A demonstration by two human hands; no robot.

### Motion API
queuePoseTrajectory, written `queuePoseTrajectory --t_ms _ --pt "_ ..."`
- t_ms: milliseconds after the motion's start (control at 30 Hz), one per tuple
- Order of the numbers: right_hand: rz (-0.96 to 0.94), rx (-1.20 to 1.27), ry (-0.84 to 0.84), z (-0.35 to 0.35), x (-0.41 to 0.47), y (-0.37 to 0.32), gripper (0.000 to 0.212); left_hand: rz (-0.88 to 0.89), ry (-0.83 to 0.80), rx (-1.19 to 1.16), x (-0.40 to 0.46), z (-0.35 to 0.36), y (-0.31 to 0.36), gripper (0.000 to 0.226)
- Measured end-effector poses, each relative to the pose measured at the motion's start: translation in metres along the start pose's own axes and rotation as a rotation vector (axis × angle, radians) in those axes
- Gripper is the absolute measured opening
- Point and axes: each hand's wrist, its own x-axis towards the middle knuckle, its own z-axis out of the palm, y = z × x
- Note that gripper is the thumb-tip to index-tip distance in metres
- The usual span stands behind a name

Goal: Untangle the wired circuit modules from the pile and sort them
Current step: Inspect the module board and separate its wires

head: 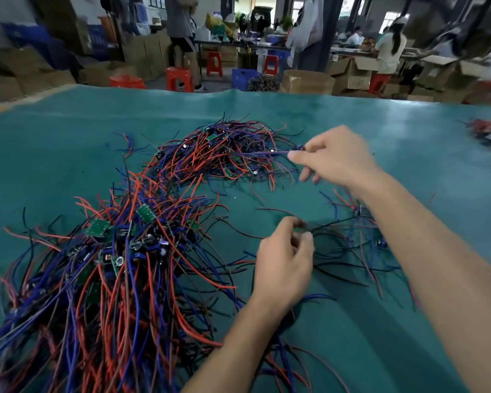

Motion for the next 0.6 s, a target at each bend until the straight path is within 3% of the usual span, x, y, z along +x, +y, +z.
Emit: queuePoseTrajectory --t_ms 133,300,467,533,600 --pt "-0.035 -0.056 0.235 -0.019 -0.059 -0.001 0.028 -0.043 0.011 -0.090 -0.002 -0.001 0.005 0.031" --pt "-0.077 -0.100 0.118 0.029 -0.121 0.013 0.029 -0.038 0.027 -0.086 0.000 -0.005 0.008 0.055" --pt "-0.188 0.016 -0.108 0.042 -0.131 0.031 0.017 -0.090 0.098 -0.109 0.004 -0.007 0.003 0.037" --pt "-0.145 0.136 -0.058 0.038 -0.129 0.035 0.027 -0.118 0.086 -0.147 0.003 -0.006 0.003 0.031" --pt "-0.071 0.252 0.066 0.036 -0.123 0.040 0.025 -0.111 0.022 -0.146 0.002 -0.004 0.003 0.023"
